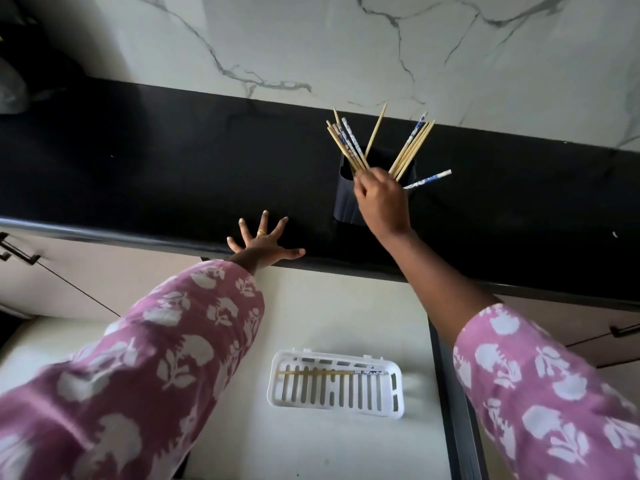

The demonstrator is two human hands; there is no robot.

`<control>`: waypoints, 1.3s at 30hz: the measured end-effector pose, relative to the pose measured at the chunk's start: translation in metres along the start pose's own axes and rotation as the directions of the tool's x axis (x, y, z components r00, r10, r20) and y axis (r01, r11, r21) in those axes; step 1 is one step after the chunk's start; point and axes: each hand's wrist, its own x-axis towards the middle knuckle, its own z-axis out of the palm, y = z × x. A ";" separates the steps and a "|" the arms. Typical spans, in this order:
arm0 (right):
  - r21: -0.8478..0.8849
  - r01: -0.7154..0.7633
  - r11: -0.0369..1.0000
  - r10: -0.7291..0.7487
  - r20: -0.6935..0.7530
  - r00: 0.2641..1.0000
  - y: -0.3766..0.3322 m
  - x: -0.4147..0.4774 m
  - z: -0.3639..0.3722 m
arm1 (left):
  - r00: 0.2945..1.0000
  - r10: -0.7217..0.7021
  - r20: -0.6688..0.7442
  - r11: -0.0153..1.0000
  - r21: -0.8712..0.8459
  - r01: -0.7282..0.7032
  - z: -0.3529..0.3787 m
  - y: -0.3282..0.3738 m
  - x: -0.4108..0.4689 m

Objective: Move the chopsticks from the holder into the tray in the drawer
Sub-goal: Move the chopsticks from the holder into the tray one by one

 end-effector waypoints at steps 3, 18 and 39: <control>-0.003 -0.236 0.972 0.230 0.233 0.945 0.012 0.036 0.011 | 1.000 -0.001 0.011 1.000 -0.001 0.001 -0.001 0.000 0.001; -0.165 -0.494 0.854 0.517 0.381 0.767 0.020 0.072 0.062 | 1.000 0.006 0.004 1.000 -0.024 -0.006 0.001 -0.003 0.006; 0.474 -0.314 0.823 0.357 -0.001 0.934 0.002 0.092 -0.063 | 1.000 -0.010 -0.001 1.000 0.006 0.010 -0.001 -0.001 0.003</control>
